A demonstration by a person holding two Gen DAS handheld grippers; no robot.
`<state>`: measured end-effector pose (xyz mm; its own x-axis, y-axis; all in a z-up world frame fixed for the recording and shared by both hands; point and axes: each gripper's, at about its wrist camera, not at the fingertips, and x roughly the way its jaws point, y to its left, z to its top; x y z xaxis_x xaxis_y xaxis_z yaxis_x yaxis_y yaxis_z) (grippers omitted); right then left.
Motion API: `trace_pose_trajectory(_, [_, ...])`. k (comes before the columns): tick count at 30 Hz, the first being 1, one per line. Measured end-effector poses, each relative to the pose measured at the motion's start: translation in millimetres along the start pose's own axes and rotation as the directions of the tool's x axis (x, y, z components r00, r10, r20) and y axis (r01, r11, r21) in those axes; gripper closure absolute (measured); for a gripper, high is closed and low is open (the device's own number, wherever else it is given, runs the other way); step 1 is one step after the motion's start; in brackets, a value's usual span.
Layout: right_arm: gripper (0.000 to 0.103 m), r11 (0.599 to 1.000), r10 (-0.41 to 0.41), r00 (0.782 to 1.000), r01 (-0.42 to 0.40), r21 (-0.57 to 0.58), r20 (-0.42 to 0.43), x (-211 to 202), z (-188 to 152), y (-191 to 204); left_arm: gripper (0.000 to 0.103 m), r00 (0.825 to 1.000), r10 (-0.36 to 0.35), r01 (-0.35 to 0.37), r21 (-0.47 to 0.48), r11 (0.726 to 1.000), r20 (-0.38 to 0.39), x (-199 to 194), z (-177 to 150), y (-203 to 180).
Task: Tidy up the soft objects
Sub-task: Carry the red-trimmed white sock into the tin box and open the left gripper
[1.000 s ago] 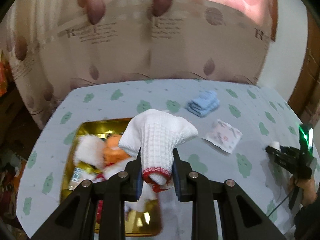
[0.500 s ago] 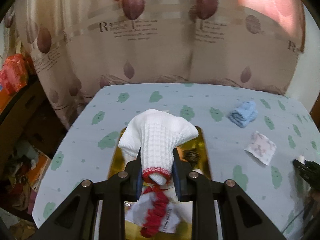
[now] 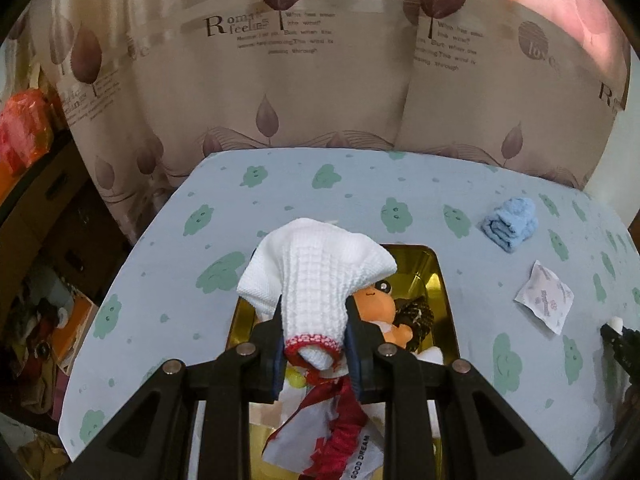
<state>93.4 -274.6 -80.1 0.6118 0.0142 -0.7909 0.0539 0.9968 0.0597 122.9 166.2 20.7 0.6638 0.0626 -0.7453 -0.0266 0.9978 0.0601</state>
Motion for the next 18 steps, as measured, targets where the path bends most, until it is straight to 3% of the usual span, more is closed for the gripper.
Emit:
trace_pose_trajectory(13, [0.068,1.000,-0.002,1.000,0.002,-0.001,0.000,0.4,-0.2,0.6,0.066,1.000,-0.001,0.003,0.066,0.998,-0.030,6.6,-6.7,-14.4])
trace_pose_trajectory(18, [0.068,1.000,-0.003,1.000,0.003,-0.003,0.000,0.1,-0.3,-0.1,0.055,0.999,-0.020,0.023,0.062,0.998,-0.046,1.0,-12.2,-13.0])
